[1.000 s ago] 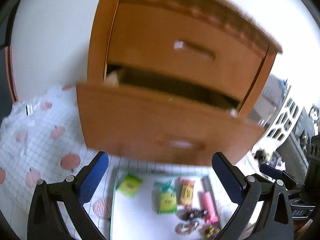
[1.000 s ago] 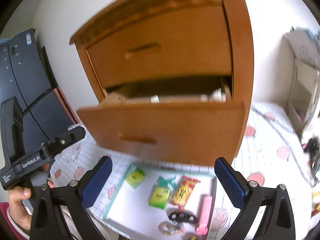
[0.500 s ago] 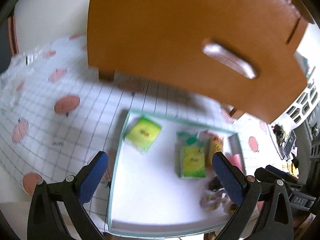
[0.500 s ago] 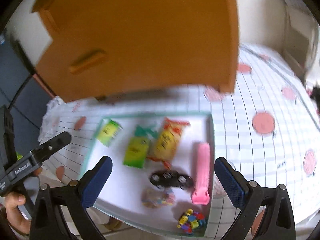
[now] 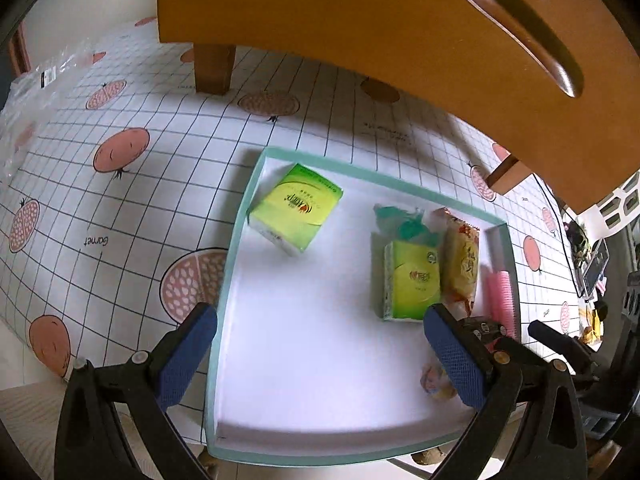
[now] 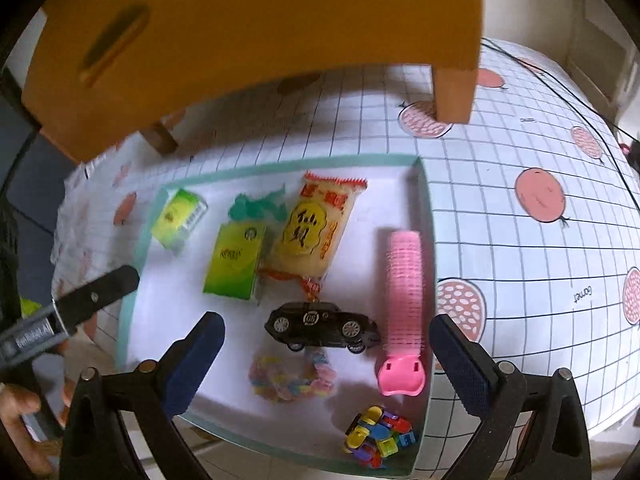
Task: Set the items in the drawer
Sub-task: 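Grasp the green tissue pack in the tray with the left tool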
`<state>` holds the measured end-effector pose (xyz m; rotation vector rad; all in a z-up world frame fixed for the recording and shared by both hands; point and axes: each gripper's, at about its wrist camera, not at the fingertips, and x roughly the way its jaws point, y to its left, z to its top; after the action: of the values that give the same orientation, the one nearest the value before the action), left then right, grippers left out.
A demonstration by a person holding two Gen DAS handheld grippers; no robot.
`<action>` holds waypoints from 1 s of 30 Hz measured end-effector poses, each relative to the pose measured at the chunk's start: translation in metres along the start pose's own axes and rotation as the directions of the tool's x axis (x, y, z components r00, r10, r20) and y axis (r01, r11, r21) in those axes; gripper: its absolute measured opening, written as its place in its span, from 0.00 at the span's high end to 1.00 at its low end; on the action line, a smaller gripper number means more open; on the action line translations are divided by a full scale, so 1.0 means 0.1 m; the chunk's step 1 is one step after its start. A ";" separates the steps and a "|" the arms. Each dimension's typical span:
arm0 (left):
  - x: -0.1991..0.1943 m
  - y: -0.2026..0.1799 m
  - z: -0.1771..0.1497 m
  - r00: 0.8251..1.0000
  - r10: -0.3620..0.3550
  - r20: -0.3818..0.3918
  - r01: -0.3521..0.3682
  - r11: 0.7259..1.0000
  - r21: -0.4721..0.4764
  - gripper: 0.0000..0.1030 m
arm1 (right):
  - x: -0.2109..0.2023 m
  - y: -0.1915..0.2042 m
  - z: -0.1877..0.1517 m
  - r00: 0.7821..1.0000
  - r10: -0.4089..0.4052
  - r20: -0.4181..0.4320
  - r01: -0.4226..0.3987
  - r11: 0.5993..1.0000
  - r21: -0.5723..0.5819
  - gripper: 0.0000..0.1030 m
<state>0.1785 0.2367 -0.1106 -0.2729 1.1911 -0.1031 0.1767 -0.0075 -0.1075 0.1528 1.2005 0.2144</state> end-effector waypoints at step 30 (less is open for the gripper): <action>0.54 -0.05 0.56 0.996 0.078 0.046 -0.082 0.992 0.092 0.29 | 0.39 0.76 0.12 0.995 0.097 -0.020 -0.099 0.986 -0.133 0.31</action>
<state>0.2511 0.2283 -0.1387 -0.1438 1.1504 -0.0825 0.1950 0.0755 -0.1209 0.0929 1.1887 0.3818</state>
